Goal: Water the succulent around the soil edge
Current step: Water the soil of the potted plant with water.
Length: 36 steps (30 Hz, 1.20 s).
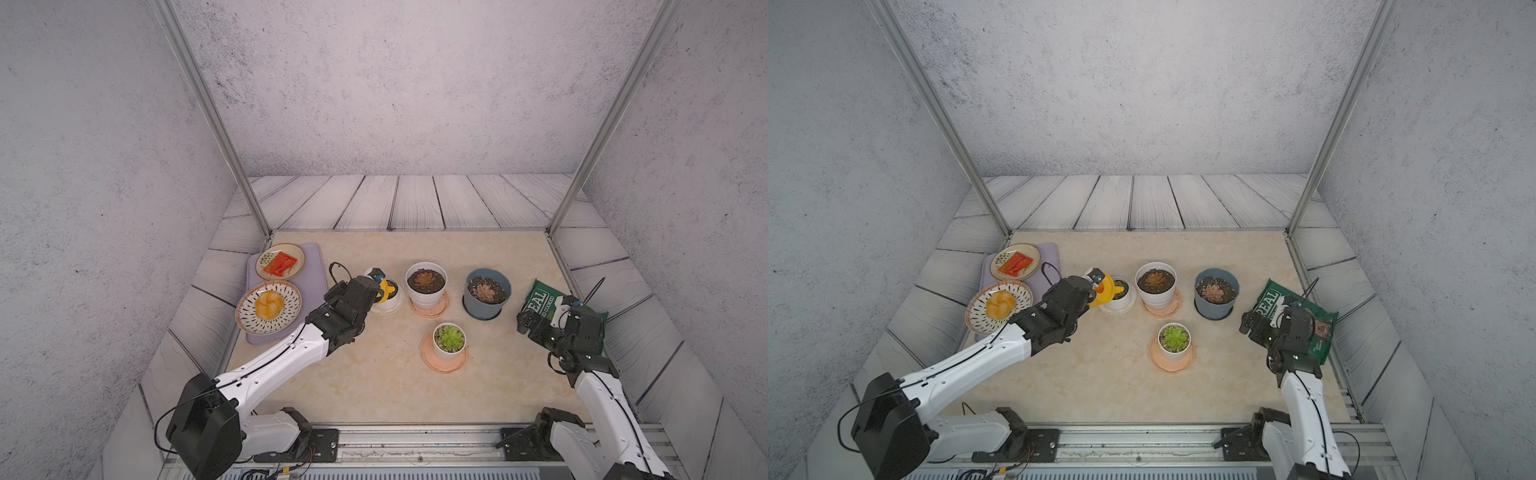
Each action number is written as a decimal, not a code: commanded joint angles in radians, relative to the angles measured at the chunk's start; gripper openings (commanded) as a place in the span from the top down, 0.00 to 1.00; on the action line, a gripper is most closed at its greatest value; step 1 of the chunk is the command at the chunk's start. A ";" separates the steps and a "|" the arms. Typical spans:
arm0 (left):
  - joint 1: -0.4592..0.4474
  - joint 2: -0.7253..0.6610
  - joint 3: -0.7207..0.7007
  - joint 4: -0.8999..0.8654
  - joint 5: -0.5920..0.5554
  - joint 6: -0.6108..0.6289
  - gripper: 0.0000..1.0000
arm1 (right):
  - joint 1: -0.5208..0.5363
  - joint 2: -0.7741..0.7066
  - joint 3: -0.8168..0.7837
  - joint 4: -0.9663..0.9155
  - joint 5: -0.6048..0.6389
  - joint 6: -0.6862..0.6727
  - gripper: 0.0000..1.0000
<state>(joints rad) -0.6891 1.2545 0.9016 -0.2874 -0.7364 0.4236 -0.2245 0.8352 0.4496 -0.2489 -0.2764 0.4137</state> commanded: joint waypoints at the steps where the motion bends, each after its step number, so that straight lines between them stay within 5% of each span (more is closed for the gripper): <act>1: 0.005 0.010 0.042 0.029 -0.016 -0.006 1.00 | 0.006 0.005 0.026 0.014 0.020 -0.007 0.01; 36: 0.136 0.132 0.145 -0.090 0.037 -0.177 1.00 | 0.006 0.013 0.027 0.021 0.023 -0.009 0.01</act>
<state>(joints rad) -0.5632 1.3869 1.0092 -0.3733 -0.7010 0.2825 -0.2234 0.8494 0.4496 -0.2337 -0.2668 0.4137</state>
